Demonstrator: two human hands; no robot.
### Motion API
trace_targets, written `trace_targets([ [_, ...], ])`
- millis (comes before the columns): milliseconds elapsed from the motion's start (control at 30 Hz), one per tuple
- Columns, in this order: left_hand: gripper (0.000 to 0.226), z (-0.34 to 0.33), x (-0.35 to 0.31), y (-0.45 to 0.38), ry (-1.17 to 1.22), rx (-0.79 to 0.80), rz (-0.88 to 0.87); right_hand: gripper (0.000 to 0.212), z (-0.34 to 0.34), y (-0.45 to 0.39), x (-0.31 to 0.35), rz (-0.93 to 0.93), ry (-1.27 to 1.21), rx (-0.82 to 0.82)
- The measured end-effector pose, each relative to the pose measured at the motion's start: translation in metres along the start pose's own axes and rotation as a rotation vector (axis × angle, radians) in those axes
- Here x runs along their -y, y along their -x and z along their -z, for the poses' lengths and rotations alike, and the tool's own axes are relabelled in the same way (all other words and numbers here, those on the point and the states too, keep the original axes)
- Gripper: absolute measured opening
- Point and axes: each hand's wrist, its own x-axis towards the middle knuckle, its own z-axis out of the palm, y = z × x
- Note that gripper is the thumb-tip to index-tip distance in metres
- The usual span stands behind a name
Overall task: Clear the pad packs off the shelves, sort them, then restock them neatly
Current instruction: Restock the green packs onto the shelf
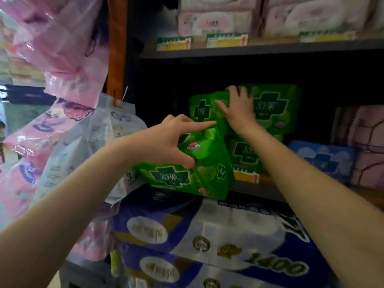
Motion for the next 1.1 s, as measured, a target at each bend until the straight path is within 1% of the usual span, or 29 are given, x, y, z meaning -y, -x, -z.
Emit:
trace_targets([
  [67,0.09,-0.006,0.004,-0.003,-0.015,0.018,-0.02,0.068,0.0,0.003,0.001,-0.065,0.152,0.037],
  [133,0.091,-0.009,0.007,-0.004,-0.002,0.026,-0.012,0.082,0.001,0.012,0.004,-0.047,0.232,0.089],
  [167,0.09,-0.01,0.009,-0.005,0.011,0.024,-0.003,0.083,0.0,0.014,0.005,-0.016,0.226,0.104],
  [267,0.087,-0.007,0.014,-0.006,0.036,0.01,0.031,0.075,-0.005,0.001,0.007,0.101,0.168,0.104],
  [400,0.085,-0.005,0.018,-0.011,0.086,-0.015,0.068,0.066,-0.018,-0.024,0.004,0.116,0.178,0.214],
  [500,0.083,-0.002,0.02,-0.019,0.115,-0.03,0.1,0.058,-0.019,-0.022,-0.009,0.074,0.17,0.152],
  [533,0.082,0.0,0.02,-0.023,0.132,-0.031,0.099,0.057,-0.017,-0.017,-0.014,0.094,0.147,0.116],
  [600,0.082,0.003,0.018,-0.035,0.149,-0.026,0.095,0.054,-0.006,-0.004,-0.025,0.197,0.149,0.041],
  [667,0.083,0.009,0.014,-0.051,0.077,-0.013,0.099,0.054,0.009,0.007,-0.039,0.256,0.269,-0.036],
  [733,0.083,0.018,0.007,-0.068,-0.019,-0.015,0.109,0.058,0.025,0.011,-0.057,0.157,0.379,-0.045],
  [800,0.082,0.028,-0.002,-0.085,-0.096,-0.04,0.115,0.062,0.038,0.011,-0.074,0.038,0.44,0.03],
  [833,0.082,0.033,-0.006,-0.093,-0.134,-0.061,0.118,0.064,0.041,0.011,-0.081,0.018,0.482,0.088],
  [900,0.082,0.039,-0.014,-0.11,-0.209,-0.103,0.118,0.068,0.04,0.012,-0.09,0.05,0.57,0.168],
  [1000,0.083,0.034,-0.015,-0.136,-0.343,-0.157,0.108,0.071,0.036,0.015,-0.094,0.075,0.605,0.178],
  [1100,0.081,0.01,-0.003,-0.151,-0.418,-0.176,0.124,0.07,0.035,0.015,-0.092,0.054,0.62,0.174],
])
